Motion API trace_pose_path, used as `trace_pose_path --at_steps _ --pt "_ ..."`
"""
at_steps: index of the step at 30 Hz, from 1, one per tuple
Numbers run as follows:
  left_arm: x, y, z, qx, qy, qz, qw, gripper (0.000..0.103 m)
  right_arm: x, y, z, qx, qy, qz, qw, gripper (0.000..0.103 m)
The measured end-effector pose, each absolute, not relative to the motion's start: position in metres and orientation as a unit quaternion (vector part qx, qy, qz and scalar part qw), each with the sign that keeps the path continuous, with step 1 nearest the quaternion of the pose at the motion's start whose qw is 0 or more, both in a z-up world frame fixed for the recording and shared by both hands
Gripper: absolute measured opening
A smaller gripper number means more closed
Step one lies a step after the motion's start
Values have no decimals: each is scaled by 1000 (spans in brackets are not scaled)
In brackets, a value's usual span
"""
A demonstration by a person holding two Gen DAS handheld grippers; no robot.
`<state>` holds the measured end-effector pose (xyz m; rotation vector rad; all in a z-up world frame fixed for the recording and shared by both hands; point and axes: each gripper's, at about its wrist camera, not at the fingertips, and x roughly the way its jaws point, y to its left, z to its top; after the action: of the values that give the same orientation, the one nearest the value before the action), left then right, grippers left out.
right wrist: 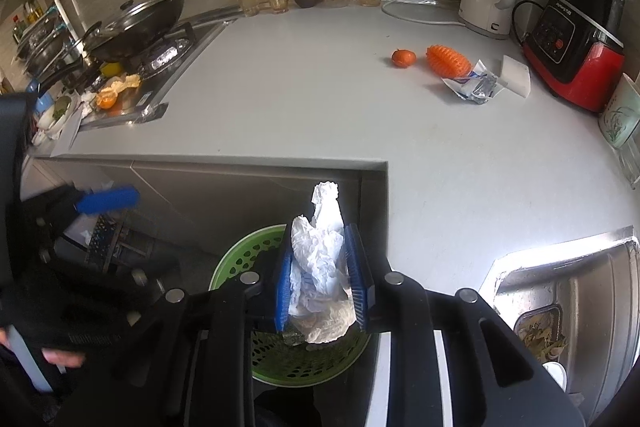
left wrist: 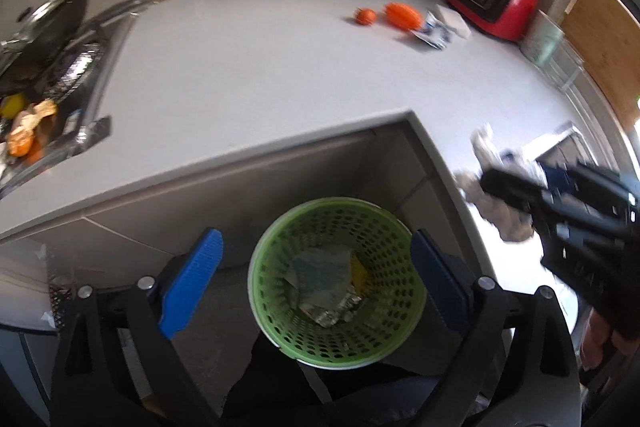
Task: Collect trash
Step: 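Carry the cloth and tissue over the green basket and release both, then move both open tools back over the counter toward the orange items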
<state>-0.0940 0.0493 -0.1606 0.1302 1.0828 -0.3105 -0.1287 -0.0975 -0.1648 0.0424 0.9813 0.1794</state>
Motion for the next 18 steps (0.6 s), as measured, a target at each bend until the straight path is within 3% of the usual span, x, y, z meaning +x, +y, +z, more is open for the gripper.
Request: trace_pose_path --at_steps 7,9,11,13,18 --pt "-87 73 -154 39 507 -105 855 93 -134 -82 -186 8 496 111 861 27" --pt "-86 77 -153 34 507 -99 855 93 -135 -77 -194 1 504 116 856 34" --pt "-86 78 -154 34 507 -95 856 93 -137 -72 -202 -11 511 116 852 61" --pt "-87 78 -154 34 508 -94 856 93 -139 -67 -204 -25 508 109 854 75" --pt "-85 78 -154 31 511 -93 854 93 -135 -68 -198 -28 500 99 860 82"
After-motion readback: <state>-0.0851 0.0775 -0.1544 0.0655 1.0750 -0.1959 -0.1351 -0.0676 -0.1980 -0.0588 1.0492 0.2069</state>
